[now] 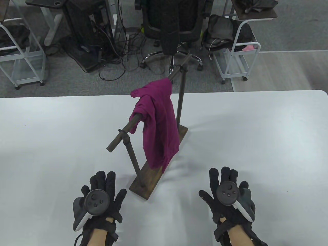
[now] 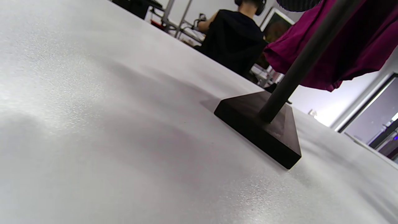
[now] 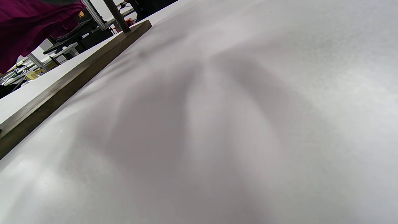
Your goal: Hang shorts on desktop hanging rack
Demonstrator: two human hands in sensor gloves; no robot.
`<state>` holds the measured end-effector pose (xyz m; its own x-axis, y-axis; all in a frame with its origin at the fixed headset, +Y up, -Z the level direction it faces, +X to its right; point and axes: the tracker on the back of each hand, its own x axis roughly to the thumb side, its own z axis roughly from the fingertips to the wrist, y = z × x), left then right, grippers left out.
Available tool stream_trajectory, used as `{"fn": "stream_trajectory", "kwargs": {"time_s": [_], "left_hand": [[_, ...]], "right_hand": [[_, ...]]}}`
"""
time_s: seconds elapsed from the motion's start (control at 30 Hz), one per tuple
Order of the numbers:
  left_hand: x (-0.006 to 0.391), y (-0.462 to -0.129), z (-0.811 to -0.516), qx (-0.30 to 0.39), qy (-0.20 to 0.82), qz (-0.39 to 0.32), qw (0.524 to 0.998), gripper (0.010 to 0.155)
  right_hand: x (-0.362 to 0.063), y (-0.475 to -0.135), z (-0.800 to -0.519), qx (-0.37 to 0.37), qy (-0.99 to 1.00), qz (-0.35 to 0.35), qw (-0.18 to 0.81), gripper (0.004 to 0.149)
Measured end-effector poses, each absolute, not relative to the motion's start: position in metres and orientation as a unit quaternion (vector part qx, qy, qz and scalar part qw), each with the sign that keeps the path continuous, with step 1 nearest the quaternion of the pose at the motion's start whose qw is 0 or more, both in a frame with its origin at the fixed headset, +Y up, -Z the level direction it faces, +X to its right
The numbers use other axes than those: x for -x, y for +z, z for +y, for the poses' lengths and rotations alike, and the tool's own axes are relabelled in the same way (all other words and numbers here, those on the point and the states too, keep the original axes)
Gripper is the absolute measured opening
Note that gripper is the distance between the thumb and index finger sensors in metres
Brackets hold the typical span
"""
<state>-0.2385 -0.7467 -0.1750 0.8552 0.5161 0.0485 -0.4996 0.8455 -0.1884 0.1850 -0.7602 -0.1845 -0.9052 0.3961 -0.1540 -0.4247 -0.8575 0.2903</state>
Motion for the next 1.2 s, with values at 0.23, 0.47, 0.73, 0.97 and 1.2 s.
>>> {"fn": "stream_trajectory", "kwargs": {"time_s": [0.23,0.47,0.73,0.97,1.2], "left_hand": [[0.2403,-0.1743,-0.7451,0.081,0.27,-0.044,0.958,0.079],[0.2414,-0.1752,-0.7467,0.085,0.272,-0.039,0.958,0.079],[0.2423,-0.1748,-0.7477,0.088,0.275,-0.035,0.957,0.079],[0.243,-0.1746,-0.7473,0.089,0.28,-0.035,0.955,0.078],[0.2427,-0.1744,-0.7473,0.088,0.281,-0.037,0.955,0.078]], "right_hand": [[-0.1859,-0.1854,-0.7598,0.048,0.961,0.166,0.218,0.08],[-0.187,-0.1857,-0.7597,0.053,0.959,0.169,0.219,0.08],[-0.1866,-0.1867,-0.7606,0.044,0.96,0.161,0.223,0.08],[-0.1869,-0.1869,-0.761,0.04,0.96,0.155,0.229,0.08],[-0.1863,-0.1865,-0.7613,0.039,0.961,0.156,0.227,0.08]]}}
